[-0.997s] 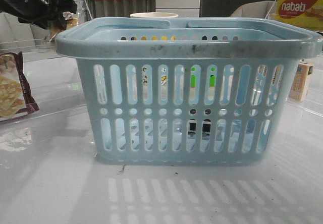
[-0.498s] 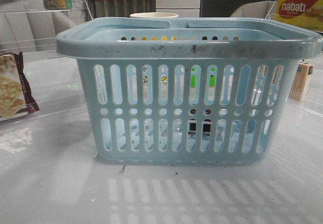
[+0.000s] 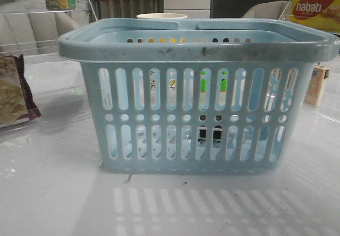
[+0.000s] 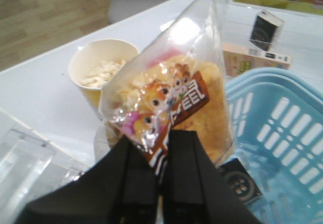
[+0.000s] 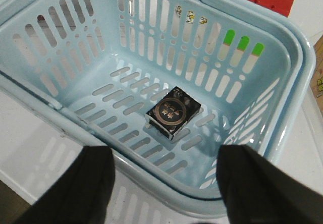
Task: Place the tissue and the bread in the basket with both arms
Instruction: 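Move the bread bag over the basket and release it from the left gripper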
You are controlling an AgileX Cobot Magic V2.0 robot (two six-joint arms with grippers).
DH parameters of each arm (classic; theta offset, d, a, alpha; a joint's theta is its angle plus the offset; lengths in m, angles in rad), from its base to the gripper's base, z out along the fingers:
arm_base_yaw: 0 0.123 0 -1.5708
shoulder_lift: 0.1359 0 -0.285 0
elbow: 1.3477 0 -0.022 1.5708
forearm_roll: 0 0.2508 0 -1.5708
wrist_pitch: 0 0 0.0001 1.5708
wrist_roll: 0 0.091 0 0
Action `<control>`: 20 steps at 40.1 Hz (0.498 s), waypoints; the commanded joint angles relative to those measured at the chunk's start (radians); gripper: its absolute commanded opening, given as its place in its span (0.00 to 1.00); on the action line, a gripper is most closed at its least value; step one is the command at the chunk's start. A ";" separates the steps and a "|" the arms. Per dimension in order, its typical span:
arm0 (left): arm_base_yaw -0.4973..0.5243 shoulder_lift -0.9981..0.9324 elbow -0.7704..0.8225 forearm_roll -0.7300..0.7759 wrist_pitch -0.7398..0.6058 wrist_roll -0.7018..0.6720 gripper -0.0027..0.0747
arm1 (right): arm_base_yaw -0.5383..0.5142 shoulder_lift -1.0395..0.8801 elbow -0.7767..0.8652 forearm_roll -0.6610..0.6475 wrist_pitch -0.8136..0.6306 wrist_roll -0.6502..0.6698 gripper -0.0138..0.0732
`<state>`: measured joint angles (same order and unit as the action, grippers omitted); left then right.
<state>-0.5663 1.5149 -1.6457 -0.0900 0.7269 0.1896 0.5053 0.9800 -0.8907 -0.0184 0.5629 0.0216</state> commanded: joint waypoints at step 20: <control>-0.077 -0.046 0.108 -0.010 -0.081 0.020 0.76 | 0.000 -0.012 -0.029 -0.009 -0.067 -0.003 0.78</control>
<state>-0.6368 1.5149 -1.5112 -0.0840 0.7232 0.2093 0.5053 0.9800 -0.8907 -0.0184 0.5629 0.0216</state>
